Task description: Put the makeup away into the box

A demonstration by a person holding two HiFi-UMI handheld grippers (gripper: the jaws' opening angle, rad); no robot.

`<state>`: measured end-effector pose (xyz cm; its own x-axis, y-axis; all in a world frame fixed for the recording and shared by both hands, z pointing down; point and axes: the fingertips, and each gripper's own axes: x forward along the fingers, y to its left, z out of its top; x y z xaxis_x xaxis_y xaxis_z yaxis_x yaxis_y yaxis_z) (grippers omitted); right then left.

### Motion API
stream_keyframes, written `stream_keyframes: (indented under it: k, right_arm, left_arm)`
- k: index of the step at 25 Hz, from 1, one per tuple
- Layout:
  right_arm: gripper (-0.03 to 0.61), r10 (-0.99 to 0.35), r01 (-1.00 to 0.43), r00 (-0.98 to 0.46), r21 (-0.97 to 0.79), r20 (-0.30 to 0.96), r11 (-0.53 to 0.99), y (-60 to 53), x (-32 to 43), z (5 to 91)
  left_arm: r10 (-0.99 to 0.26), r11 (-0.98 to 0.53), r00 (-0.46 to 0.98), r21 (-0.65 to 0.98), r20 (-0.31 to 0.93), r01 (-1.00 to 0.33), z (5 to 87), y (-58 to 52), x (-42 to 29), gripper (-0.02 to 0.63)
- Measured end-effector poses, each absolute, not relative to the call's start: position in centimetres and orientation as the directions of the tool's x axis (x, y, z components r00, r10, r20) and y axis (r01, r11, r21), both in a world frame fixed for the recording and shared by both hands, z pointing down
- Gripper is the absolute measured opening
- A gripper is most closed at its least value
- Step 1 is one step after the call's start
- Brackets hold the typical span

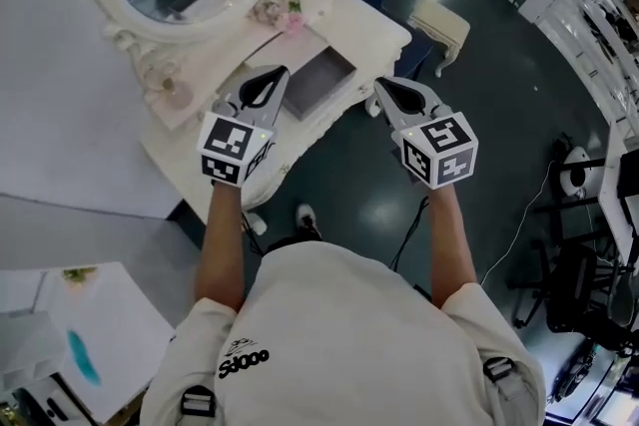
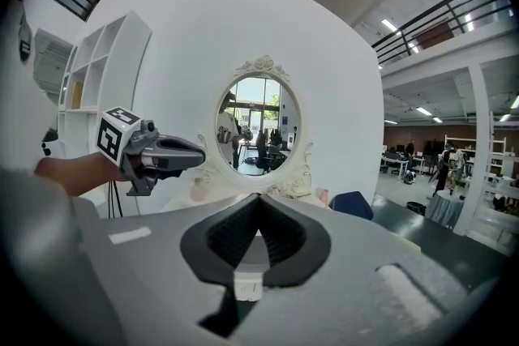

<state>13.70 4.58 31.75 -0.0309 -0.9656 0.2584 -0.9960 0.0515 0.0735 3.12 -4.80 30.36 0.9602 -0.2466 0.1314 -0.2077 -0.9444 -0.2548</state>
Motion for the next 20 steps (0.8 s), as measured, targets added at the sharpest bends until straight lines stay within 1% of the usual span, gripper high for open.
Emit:
stream_keyframes:
  k: [5,7,13,20]
  right_arm:
    - [0.002,-0.964,-0.997,-0.032,0.065,0.266,0.051,-0.3,15.0,31.8]
    - [0.002,-0.963,-0.997,-0.056,0.045,0.262,0.07,-2.1,14.8,31.9]
    - [0.002,-0.922,-0.97,-0.213,0.041,0.322,0.239,-7.1,11.8,34.3]
    - [0.002,-0.831,-0.92,-0.365,-0.027,0.419,0.391,-11.8,9.2,39.0]
  left_arm:
    - [-0.25,-0.947,0.958,-0.242,0.137,-0.213,30.6,-9.7,4.4,0.018]
    - [-0.26,-0.947,0.954,-0.232,0.146,-0.222,31.0,-11.4,4.3,0.018]
    - [-0.325,-0.936,0.928,-0.202,0.182,-0.288,33.5,-16.3,2.9,0.02]
    - [-0.437,-0.899,0.849,-0.138,0.297,-0.415,39.2,-19.6,-1.2,0.04]
